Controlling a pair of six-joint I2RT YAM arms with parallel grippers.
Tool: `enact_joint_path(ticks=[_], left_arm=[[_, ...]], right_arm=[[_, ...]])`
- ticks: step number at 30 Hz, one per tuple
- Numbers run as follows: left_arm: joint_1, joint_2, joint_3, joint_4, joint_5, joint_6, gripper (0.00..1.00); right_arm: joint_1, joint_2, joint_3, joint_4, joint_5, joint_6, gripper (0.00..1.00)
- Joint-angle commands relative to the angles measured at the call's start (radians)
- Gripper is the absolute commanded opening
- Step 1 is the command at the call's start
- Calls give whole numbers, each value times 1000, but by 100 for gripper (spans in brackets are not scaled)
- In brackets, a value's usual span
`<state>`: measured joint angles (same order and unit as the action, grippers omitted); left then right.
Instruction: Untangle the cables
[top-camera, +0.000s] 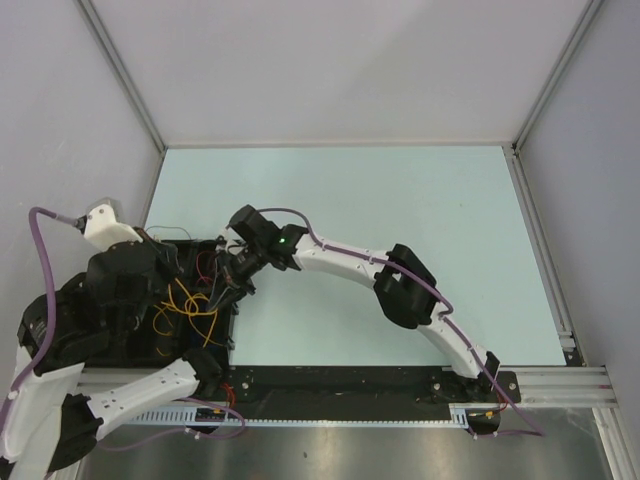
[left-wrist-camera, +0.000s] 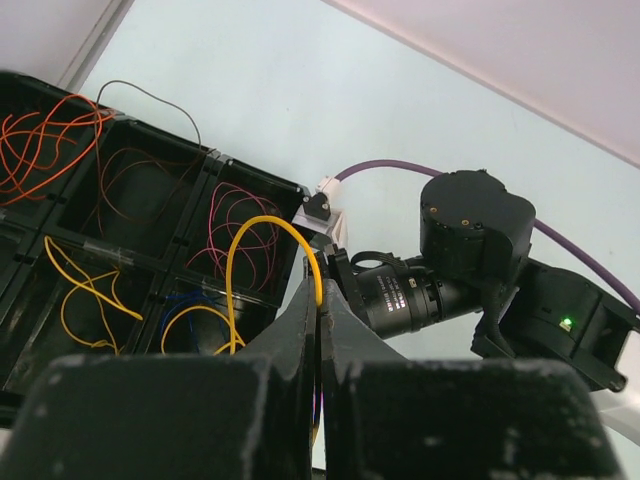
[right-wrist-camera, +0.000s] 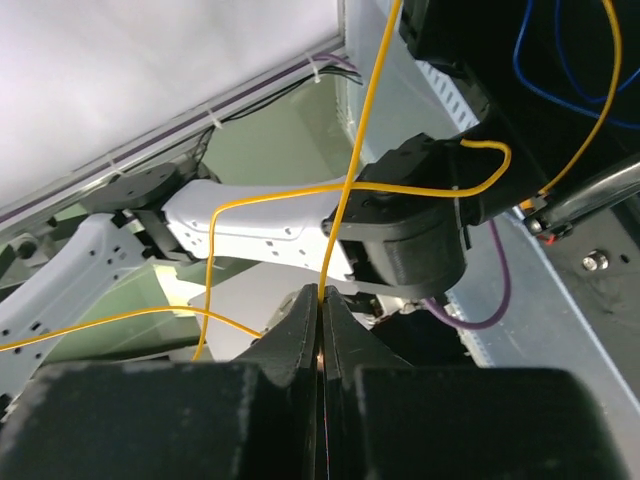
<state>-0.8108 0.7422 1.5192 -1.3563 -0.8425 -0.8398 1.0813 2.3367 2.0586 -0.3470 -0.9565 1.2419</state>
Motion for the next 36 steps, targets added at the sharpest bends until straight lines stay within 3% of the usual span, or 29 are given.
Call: enact_joint_path(ticks=[1, 6, 7, 8, 11, 14, 18, 26, 36], left_arm=[[4, -9, -31, -112, -13, -31, 0], [2, -27, -100, -112, -13, -62, 0], [2, -30, -123, -112, -9, -73, 1], [4, -33, -134, -112, -6, -77, 0], [4, -53, -172, -112, 0, -93, 0], [4, -75, -197, -112, 0, -104, 0], [4, -72, -215, -112, -1, -101, 0], [10, -53, -246, -112, -10, -102, 0], [56, -34, -333, -112, 22, -156, 0]], right_arm=[[0, 32, 15, -24, 21, -53, 4], [3, 82, 64, -66, 19, -84, 9], [3, 81, 66, -73, 24, -91, 14], [3, 82, 66, -76, 25, -94, 29], [-3, 72, 74, -109, 42, -127, 51], [-24, 46, 78, -139, 67, -156, 61], [-64, 0, 80, -197, 107, -196, 68], [-187, -164, 35, -484, 209, -383, 70], [-412, -488, -241, -569, 262, -490, 70]])
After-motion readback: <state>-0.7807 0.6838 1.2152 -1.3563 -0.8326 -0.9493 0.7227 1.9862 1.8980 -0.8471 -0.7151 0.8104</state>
